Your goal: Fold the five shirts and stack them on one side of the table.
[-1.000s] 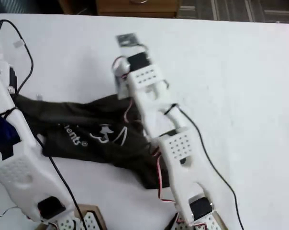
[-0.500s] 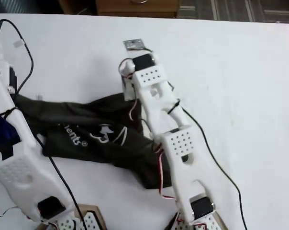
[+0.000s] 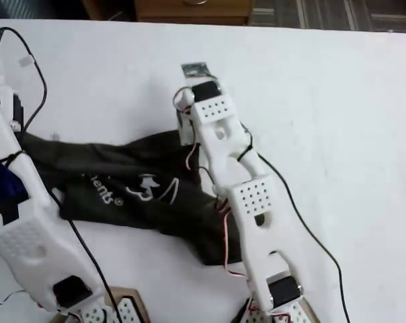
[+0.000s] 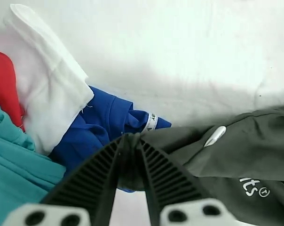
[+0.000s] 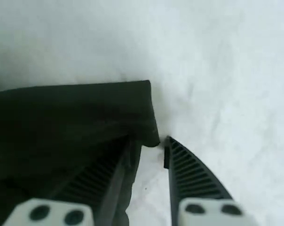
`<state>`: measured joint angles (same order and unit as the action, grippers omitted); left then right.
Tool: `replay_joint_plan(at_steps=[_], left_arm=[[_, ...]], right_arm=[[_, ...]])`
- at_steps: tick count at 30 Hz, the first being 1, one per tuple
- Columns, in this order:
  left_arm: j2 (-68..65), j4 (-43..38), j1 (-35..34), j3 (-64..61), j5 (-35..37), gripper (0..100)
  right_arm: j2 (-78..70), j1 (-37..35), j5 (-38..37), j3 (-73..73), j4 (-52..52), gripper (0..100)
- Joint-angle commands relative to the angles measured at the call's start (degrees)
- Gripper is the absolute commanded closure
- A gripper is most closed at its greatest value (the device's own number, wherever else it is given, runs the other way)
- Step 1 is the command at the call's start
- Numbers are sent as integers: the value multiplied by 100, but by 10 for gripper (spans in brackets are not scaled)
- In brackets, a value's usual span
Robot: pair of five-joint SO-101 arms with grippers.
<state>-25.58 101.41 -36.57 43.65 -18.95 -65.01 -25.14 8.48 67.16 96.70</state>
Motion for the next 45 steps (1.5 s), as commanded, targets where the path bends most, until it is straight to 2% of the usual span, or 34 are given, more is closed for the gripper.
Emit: replay_joint_plan(at_steps=[1,3,5,16,25,39,45], left_arm=[[369,70,70,13,18,973],[378,70,70,13,18,973],[387,70,62,13,18,973],[396,88,44,66,18,973],[879,88,70,22,18,973],[2013,88,176,13,0,973],[2066,88,273,-207,18,973]], right_arm=[[-224,57,62,97,-207,890],[-259,57,62,281,-127,916],[-295,40,62,396,-92,991],[-31,75,9,466,48,979],[1596,75,-387,466,295,979],[3459,31,-352,378,462,979],[2905,40,-352,-360,215,974]])
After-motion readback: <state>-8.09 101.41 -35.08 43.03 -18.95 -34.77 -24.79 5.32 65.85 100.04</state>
